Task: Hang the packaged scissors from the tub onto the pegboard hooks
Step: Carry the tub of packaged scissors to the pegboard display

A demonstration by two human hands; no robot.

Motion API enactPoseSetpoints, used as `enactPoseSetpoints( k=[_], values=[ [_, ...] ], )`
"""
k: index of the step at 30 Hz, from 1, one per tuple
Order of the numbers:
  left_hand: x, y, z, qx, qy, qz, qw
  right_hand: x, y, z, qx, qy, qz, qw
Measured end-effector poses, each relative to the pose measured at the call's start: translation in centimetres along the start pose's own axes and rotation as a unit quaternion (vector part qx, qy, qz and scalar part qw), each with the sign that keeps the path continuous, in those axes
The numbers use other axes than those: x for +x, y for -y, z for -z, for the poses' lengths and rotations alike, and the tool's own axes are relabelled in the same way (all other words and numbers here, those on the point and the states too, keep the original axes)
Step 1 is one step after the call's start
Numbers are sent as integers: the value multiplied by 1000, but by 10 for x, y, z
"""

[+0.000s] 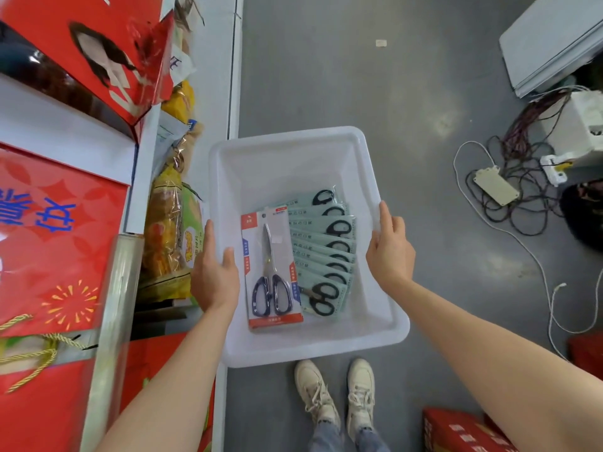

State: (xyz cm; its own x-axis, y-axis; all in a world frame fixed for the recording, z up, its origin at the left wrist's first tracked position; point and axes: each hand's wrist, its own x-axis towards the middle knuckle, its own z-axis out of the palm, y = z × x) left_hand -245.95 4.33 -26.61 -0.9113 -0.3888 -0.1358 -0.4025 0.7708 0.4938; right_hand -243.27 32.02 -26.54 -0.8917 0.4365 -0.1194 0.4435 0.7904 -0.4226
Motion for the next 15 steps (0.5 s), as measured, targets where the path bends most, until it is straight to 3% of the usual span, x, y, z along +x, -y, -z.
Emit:
enactPoseSetpoints(
  k=[10, 15],
  values=[
    [7, 6, -2, 16, -2, -7, 1000, 1, 14, -17, -31, -83, 36, 995],
    [7, 7, -8, 80, -56, -63, 993, -4, 22, -25, -42, -87, 167, 981]
  ],
)
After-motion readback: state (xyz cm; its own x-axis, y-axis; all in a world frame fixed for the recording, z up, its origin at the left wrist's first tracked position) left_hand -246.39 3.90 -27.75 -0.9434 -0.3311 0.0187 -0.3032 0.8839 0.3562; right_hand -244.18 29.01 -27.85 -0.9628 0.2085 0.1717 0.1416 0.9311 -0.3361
